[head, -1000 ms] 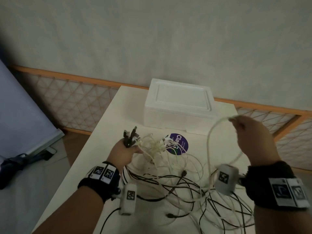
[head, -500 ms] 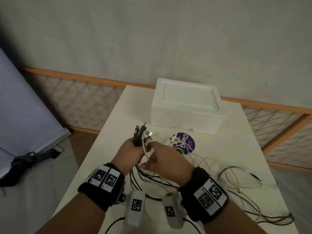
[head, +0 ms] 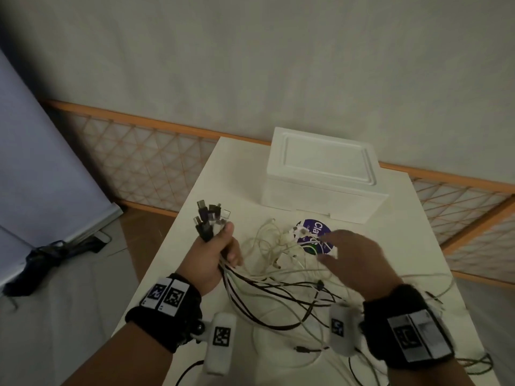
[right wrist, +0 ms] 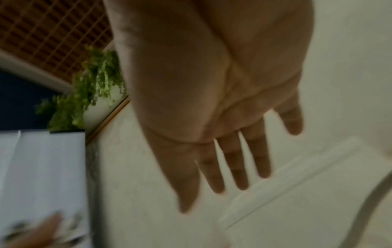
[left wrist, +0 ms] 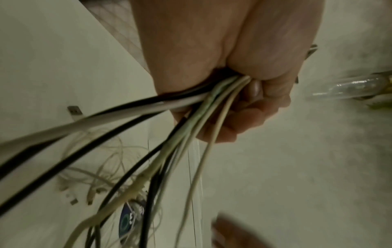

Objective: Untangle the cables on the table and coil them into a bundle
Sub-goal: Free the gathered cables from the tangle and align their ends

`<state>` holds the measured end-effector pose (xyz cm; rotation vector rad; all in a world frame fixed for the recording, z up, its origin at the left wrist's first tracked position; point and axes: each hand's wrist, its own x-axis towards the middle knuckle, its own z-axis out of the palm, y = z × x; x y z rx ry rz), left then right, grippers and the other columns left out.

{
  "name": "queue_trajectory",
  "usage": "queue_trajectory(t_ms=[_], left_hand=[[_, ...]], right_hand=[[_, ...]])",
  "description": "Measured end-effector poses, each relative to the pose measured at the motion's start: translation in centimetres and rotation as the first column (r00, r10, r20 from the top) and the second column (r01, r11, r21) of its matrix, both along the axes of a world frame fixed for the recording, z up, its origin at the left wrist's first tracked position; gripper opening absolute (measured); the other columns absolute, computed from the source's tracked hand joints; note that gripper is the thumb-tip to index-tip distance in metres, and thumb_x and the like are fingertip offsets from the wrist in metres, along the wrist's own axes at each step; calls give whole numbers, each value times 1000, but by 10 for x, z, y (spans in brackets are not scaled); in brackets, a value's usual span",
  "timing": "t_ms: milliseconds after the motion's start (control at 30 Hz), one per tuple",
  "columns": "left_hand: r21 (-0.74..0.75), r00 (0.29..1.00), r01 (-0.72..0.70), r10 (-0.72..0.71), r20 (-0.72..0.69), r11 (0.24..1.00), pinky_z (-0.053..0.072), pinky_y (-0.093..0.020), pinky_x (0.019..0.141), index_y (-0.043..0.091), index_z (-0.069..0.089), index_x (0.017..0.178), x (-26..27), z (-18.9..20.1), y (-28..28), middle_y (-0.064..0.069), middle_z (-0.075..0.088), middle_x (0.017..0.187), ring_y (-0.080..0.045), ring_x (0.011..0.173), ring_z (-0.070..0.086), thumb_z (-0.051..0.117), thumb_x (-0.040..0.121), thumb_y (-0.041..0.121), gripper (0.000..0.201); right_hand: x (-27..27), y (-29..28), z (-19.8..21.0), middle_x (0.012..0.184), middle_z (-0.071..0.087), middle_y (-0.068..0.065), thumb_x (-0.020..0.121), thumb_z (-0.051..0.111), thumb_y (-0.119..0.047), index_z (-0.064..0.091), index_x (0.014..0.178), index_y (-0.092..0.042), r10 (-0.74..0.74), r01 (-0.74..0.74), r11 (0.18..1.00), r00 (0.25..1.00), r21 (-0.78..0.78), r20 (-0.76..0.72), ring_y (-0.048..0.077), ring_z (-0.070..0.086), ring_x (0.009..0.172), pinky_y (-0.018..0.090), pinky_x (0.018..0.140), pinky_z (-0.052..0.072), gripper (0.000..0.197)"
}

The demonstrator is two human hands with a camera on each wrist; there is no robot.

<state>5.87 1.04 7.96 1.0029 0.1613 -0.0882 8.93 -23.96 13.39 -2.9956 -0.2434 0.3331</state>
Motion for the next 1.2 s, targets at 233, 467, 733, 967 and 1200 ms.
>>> queue_trajectory(t_ms=[233,467,733,967,1200], left_hand=[[-28,999,42,-42,15,999,34,-24,44,16,38,45,3,9,-22,-6,39,38,-17,34,33,53,86,50,55],[-256,923,-367,316,-220,895,23,-17,39,22,31,46,10,-8,56,7,24,36,-7,30,21,50,90,51,56],[-215,820,-312,148,-554,925,23,-15,36,21,31,42,-15,-80,82,6,24,36,-8,27,22,49,97,41,61],[-128,806,-130,30,-591,983,24,-18,34,20,32,42,-18,-81,75,3,24,38,-9,27,21,54,95,31,58],[-70,804,-72,17,-594,995,21,-18,37,20,31,48,-13,-76,63,2,25,40,-9,29,20,54,95,29,53]], right_hand=[[-35,104,-46,102,61,-3,77,69,-26,52,115,-16,304,-184,795,945,577,-117,20,61,91,36,78,50,43],[-40,11,-91,103,64,-2,84,51,-32,56,101,-24,181,-169,983,950,70,-253,22,60,102,28,73,41,19],[-49,-33,-111,110,56,-11,69,72,-54,54,111,-35,-1,-24,999,854,-41,-520,12,53,106,25,88,42,49],[-24,2,-123,112,55,-10,82,67,-47,54,121,-33,31,65,973,915,223,-402,8,53,99,21,90,43,44],[33,31,-162,111,57,5,89,57,-23,61,105,-15,218,-240,971,904,-16,-367,23,56,99,30,85,43,18]])
